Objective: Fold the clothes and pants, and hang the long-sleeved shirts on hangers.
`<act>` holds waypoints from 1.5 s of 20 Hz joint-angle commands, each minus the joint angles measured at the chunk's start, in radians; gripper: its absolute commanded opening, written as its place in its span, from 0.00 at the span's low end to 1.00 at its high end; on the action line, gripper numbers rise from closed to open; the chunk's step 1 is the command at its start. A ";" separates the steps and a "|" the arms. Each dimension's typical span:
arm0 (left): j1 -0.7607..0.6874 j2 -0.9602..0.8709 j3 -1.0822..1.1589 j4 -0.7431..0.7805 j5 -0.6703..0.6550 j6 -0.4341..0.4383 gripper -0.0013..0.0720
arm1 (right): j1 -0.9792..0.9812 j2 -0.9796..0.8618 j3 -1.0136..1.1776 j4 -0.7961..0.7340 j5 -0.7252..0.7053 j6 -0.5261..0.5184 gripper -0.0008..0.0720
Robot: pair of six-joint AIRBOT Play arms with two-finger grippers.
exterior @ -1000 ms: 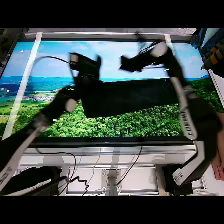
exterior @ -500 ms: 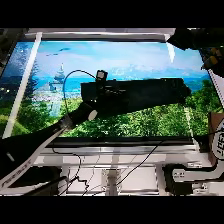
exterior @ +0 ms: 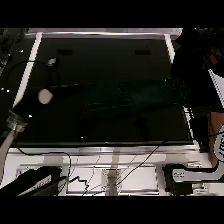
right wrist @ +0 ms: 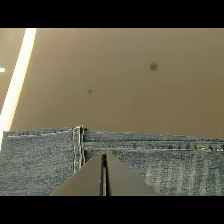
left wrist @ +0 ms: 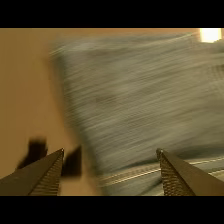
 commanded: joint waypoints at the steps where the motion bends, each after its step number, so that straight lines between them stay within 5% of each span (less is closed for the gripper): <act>1: 0.233 -0.040 -0.010 -0.208 -0.209 0.195 0.87 | -0.001 0.001 0.000 -0.006 0.001 0.000 0.11; 5: 0.351 -0.222 -0.010 -0.645 -0.248 0.510 0.87 | -0.001 0.001 0.000 -0.006 -0.004 0.000 0.11; 9: 0.329 -0.402 -0.010 -0.718 -0.172 0.579 0.87 | -0.001 0.001 0.000 -0.006 -0.006 0.000 0.11; 13: 0.275 -0.509 -0.010 -0.972 -0.151 0.778 0.87 | -0.001 0.001 0.000 -0.005 -0.021 0.000 0.11; 16: 0.221 -0.554 -0.009 -1.061 -0.053 0.794 0.85 | 0.000 0.001 0.000 -0.003 -0.032 0.001 0.11; 18: 0.193 -0.558 -0.005 -1.061 -0.035 0.795 0.45 | 0.000 0.001 0.000 -0.003 -0.032 0.001 0.11; 19: 0.179 -0.558 0.001 -1.061 -0.035 0.808 0.34 | 0.000 0.001 0.000 -0.003 -0.032 0.000 0.11; 23: 0.105 -0.558 0.040 -1.061 0.018 0.821 0.34 | -0.001 0.001 0.000 -0.003 -0.032 0.000 0.11; 24: 0.090 -0.558 0.056 -1.060 0.023 0.821 0.26 | -0.001 0.001 0.000 -0.007 -0.032 0.000 0.11; 25: 0.080 -0.557 0.082 -1.058 0.010 0.824 0.05 | -0.001 0.001 0.000 -0.018 -0.031 -0.012 0.11; 28: 0.079 -0.532 0.206 -0.934 -0.091 0.826 0.05 | -0.001 -0.011 0.000 -0.098 -0.001 -0.034 0.11; 30: 0.079 -0.477 0.314 -0.737 -0.154 0.741 0.05 | -0.001 -0.030 -0.005 -0.146 0.030 -0.038 0.11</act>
